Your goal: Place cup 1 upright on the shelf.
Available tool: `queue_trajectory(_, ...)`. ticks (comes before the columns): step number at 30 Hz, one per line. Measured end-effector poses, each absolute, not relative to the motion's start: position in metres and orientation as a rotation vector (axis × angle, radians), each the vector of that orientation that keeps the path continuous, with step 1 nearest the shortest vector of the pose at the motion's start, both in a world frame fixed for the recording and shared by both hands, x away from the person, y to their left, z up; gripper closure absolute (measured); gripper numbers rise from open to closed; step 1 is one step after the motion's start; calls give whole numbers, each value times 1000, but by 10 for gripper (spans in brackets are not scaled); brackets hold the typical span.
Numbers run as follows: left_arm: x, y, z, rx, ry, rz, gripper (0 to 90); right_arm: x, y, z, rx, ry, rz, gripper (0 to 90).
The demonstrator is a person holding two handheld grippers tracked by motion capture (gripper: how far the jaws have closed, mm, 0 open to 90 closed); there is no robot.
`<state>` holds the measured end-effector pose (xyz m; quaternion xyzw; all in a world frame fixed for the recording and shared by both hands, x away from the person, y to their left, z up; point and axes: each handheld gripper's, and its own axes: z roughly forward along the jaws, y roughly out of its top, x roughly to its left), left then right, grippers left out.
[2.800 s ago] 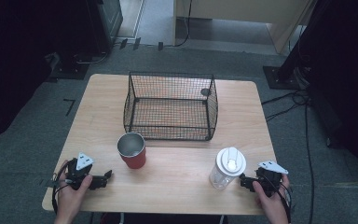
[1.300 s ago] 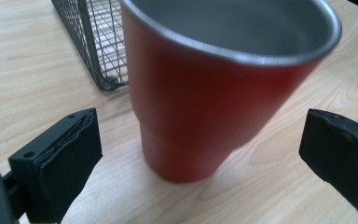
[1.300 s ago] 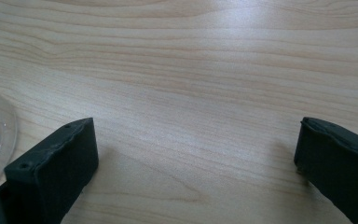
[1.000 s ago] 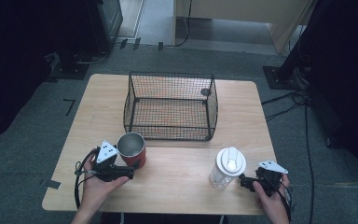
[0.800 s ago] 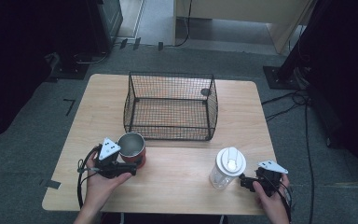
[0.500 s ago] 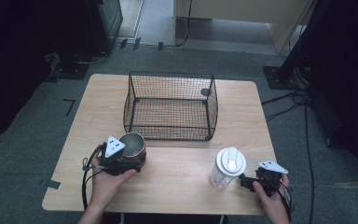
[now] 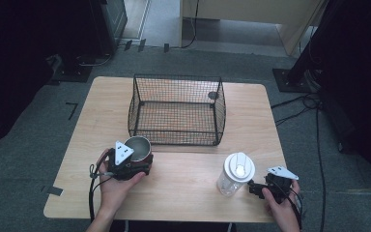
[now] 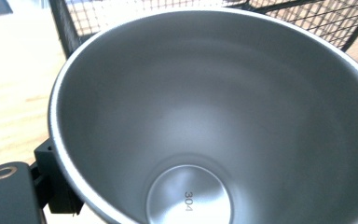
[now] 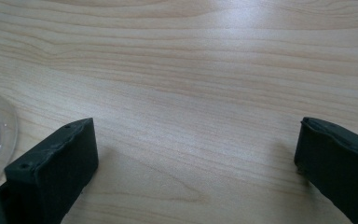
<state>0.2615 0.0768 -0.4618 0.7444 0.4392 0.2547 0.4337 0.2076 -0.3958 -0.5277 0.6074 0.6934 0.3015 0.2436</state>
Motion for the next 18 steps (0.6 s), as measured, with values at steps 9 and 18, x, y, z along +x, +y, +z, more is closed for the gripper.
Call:
queue_trajectory(9, 254, 79, -447, 1721, 1031, 713, 80, 208, -396, -528, 1659, 1894, 824, 0)
queue_trajectory(18, 252, 76, -433, 1641, 1001, 790, 80, 208, -396, -528, 1658, 1895, 825, 0)
